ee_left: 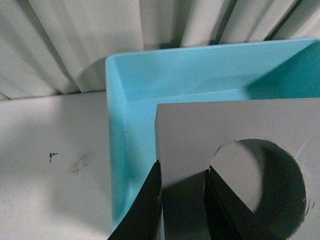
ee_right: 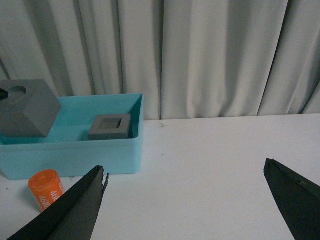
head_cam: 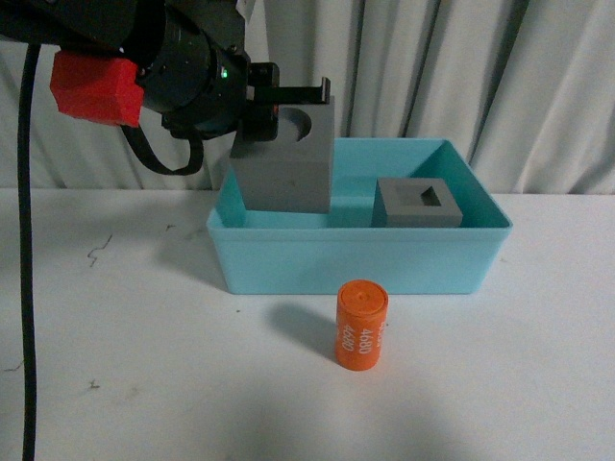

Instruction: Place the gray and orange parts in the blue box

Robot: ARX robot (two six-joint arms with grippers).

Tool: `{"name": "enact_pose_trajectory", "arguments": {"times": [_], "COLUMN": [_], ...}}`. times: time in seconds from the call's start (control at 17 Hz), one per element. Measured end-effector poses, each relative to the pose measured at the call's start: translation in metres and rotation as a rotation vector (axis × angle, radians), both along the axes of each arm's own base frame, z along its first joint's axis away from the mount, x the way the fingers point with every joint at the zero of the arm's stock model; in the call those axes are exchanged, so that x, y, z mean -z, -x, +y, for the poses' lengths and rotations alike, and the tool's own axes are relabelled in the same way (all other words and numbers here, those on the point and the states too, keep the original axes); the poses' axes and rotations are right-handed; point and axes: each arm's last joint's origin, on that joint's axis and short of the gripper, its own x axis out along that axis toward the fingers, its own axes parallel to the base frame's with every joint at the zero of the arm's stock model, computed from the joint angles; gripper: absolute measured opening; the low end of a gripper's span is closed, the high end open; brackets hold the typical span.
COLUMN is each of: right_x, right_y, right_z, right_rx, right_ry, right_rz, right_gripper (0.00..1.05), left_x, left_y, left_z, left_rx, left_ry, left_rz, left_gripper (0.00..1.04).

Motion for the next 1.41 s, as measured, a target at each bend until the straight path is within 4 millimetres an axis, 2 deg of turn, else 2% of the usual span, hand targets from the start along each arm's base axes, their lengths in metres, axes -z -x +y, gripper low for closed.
{"name": "enact_pose_trajectory", "arguments": {"times": [0.06,0.12,0.59,0.71,0.83,1.18,1.24,1.36,1.41], "right_x": [0.0,0.0,0.0,0.0,0.0,0.0,0.0,0.0,0.0], "right_y": [0.0,0.0,0.0,0.0,0.0,0.0,0.0,0.0,0.0], "right_z": [0.0,0.0,0.0,0.0,0.0,0.0,0.0,0.0,0.0], "right_rx": [0.0,0.0,0.0,0.0,0.0,0.0,0.0,0.0,0.0], "right_ry": [0.0,0.0,0.0,0.0,0.0,0.0,0.0,0.0,0.0], "right_rz": [0.0,0.0,0.0,0.0,0.0,0.0,0.0,0.0,0.0], "right_gripper": [0.98,0.98,0.98,0.98,0.98,0.98,0.98,0.98,0.98], "left_x": [0.018,0.027,0.034,0.035,0.037,0.038,0.039,0.037,0.028], "left_y": [-0.005,-0.009,-0.007,-0.006,-0.005,-0.003,-0.001,0.014,0.028], "left_z": [0.001,0.01,0.017,0.017,0.018,0.022,0.024,0.036,0.047], "left_rx": [-0.013,-0.039,-0.059,-0.059,-0.059,-0.069,-0.072,-0.093,-0.109], "left_ry": [-0.019,-0.028,-0.037,-0.038,-0.039,-0.034,-0.032,0.007,0.056], "left_rz": [0.038,0.056,0.07,0.074,0.079,0.087,0.095,0.13,0.127], "left_gripper": [0.19,0.19,0.19,0.23,0.33,0.49,0.55,0.75,0.87]}}
